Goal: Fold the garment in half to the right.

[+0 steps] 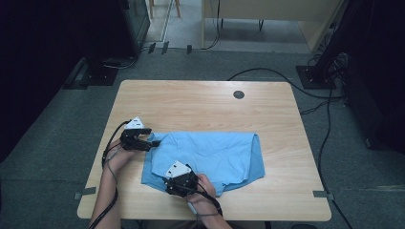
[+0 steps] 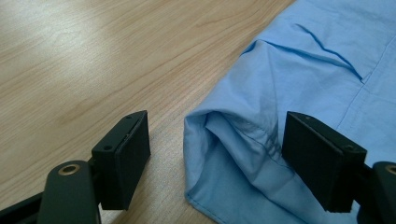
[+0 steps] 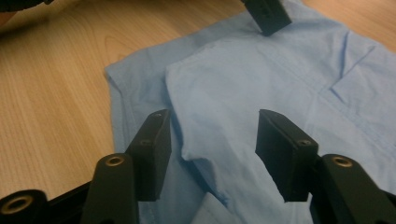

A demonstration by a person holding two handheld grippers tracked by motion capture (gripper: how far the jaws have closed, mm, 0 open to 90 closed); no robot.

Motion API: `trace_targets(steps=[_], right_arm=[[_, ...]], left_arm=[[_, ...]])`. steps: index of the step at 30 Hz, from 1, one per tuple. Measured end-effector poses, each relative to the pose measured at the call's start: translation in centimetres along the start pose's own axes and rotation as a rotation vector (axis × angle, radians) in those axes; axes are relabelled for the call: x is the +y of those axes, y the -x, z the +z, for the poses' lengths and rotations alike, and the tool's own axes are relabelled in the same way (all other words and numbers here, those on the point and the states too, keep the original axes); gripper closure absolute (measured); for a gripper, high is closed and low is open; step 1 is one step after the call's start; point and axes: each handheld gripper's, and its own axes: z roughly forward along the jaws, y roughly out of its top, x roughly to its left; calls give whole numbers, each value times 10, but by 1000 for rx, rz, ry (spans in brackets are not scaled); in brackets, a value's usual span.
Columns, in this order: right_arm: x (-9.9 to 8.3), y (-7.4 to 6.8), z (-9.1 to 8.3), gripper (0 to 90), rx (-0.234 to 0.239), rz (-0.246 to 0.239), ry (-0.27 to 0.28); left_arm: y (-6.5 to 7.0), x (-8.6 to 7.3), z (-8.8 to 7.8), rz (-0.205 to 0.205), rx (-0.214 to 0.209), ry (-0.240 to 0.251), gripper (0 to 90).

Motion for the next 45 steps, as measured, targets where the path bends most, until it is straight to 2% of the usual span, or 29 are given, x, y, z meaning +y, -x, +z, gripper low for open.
trace_targets(steps=[12, 14, 15, 17, 21, 26, 34, 35, 37, 38, 45], right_arm=[[7, -6, 4, 481, -5, -29, -6], [7, -6, 5, 481, -10, -33, -6], [7, -9, 8, 481, -33, -31, 3], [7, -9, 8, 482, -33, -31, 3], [6, -12, 11, 482, -28, -39, 3], [7, -15, 14, 458, 5, -44, 4], [9, -20, 19, 463, 14, -59, -4], [11, -25, 21, 463, 16, -81, 0], [11, -25, 21, 476, 16, -81, 0], [14, -30, 25, 476, 40, -81, 2], [17, -32, 30, 499, 62, -78, 0]], left_arm=[[0, 0, 0, -7, 5, 1, 209], [0, 0, 0, -7, 5, 0, 208], [0, 0, 0, -7, 5, 0, 208], [-1, 0, 0, -15, 3, 3, 209], [-1, 0, -1, -19, 4, 4, 209], [0, 0, -1, -16, 11, 3, 209], [0, 0, 0, -13, 13, 2, 210], [0, 0, 0, -13, 13, 2, 210], [0, 0, -1, -17, 13, 3, 210], [0, 0, -1, -17, 13, 3, 210], [-2, -1, -1, -41, 6, 11, 210]])
